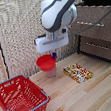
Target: Move your gripper in the direction of the red bowl and clutch it softly. Cautiously raise the red bowl up from the surface. Hover the red bowl above the basket and gently bring it down inside. Let go of the gripper's grasp when the red bowl is within the basket.
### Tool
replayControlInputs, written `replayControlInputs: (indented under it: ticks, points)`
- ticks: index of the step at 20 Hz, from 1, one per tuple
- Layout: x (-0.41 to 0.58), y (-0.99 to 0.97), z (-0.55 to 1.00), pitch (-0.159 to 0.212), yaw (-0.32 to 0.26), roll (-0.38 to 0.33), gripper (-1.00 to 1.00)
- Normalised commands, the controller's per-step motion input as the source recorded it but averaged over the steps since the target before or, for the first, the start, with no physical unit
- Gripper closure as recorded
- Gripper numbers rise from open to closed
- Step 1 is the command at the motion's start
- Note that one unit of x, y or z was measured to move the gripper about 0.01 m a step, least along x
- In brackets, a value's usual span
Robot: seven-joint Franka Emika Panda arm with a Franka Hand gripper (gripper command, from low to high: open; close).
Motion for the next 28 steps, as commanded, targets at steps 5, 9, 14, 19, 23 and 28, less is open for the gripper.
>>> replayControlInputs:
  ticks: [5,9,14,19,23,28]
  points:
    - [0.356,0.15,0.74,0.001,0.078,0.135,1.00]
    - [0.238,0.43,0.49,0.031,0.114,0.106,1.00]
    - [0.129,0.63,0.25,0.030,0.098,0.083,1.00]
    - [0.048,0.73,0.05,0.055,0.077,0.065,1.00]
    - [0.000,0.74,-0.01,0.042,0.071,0.055,1.00]
    - [0.000,0.74,-0.14,0.042,0.069,0.059,1.00]
